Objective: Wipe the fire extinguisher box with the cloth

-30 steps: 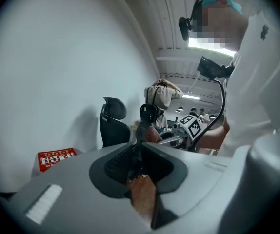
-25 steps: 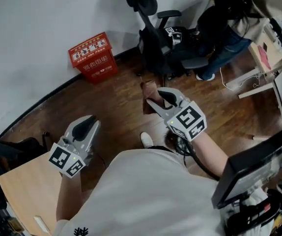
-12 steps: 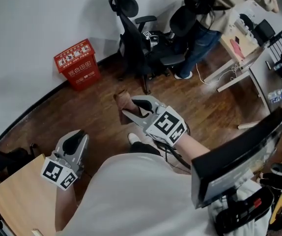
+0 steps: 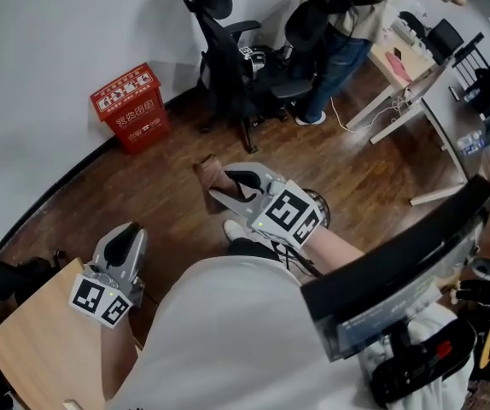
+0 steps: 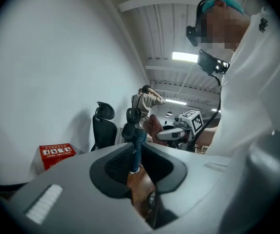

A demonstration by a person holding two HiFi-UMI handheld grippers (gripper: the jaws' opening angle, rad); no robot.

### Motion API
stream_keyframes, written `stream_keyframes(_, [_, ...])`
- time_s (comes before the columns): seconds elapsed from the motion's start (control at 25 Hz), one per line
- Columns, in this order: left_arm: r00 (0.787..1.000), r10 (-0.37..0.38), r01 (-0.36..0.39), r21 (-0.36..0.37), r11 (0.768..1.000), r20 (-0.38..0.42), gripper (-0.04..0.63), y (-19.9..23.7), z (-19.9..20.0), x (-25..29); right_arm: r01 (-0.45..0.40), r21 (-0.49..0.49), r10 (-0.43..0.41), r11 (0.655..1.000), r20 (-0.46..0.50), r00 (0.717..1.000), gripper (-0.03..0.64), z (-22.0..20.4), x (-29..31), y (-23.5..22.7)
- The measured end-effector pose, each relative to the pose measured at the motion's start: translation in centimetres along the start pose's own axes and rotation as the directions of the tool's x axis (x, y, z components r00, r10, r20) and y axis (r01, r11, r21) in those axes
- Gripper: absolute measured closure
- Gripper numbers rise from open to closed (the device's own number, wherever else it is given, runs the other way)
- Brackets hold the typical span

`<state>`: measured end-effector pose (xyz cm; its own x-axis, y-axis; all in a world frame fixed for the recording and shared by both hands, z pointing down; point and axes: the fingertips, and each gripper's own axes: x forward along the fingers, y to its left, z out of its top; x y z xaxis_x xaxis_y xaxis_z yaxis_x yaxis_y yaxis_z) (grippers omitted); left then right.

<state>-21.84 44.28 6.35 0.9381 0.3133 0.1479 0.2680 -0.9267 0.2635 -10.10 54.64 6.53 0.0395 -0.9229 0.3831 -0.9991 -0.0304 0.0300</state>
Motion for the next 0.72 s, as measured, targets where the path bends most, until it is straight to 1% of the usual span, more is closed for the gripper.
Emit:
stream_keyframes(0.16, [1.0,-0.001,0.001,-0.011,1.0,0.022,0.541,-1.3,-0.3,-1.5,-0.001,-0.013,0.001,1.0,0.0,1.0,0.499,-0.1,-0.8,1.6])
stream_keyframes(0.32, [1.0,0.013,-0.012,-0.015,1.0,0.025,0.541,-1.6,-1.1,-2.5,-0.005,-0.019,0.005,1.0,-0.011,1.0,0.499,-0.7,-1.1,2.7])
stream_keyframes(0.48, [1.0,0.009,-0.009,-0.023,1.0,0.021,0.541,-2.2,-1.5,-2.9,-0.008,-0.017,0.008,1.0,-0.017,1.0,0.499,-0.6,-1.3,3.3])
stream_keyframes(0.72, [1.0,0.006,-0.006,-0.012,1.0,0.019,0.541,-4.1,-2.4,-3.7,-0.008,-0.025,0.008,1.0,-0.011,1.0,0.499,-1.1,-2.8,4.8])
